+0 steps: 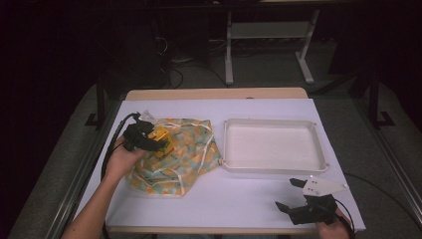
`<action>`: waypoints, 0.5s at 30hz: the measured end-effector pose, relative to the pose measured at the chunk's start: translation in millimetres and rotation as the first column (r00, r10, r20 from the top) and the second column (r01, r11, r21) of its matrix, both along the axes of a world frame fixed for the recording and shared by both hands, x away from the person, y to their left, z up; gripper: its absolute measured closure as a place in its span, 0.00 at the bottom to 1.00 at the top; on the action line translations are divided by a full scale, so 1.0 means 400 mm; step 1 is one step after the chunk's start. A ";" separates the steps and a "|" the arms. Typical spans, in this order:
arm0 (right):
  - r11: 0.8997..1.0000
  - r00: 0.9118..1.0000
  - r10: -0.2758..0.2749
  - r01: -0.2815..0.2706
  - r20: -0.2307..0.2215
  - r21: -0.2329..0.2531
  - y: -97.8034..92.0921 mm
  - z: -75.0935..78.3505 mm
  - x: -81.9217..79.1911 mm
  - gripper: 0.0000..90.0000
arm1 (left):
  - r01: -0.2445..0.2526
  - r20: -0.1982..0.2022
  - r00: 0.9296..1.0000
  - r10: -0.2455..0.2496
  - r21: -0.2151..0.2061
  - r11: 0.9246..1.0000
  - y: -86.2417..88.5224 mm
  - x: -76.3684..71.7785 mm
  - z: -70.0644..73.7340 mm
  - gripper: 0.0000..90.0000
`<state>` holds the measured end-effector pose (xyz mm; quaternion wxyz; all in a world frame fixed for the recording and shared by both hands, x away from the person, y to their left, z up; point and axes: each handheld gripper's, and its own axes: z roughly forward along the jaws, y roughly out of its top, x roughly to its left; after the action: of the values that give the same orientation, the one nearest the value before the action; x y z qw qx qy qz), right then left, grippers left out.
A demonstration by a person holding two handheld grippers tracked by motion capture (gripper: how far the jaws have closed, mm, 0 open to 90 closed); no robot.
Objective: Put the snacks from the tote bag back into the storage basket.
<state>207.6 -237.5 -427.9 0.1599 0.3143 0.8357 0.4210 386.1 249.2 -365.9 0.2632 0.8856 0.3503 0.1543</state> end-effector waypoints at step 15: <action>1.000 1.000 0.002 -0.002 0.003 -0.002 0.001 0.001 0.000 0.15 | -0.008 0.009 1.000 0.008 0.026 1.000 -0.003 0.005 0.000 0.54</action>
<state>207.5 -237.2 -427.7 0.1609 0.3128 0.8362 0.4208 388.3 247.9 -365.9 0.2527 0.8868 0.3505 0.1639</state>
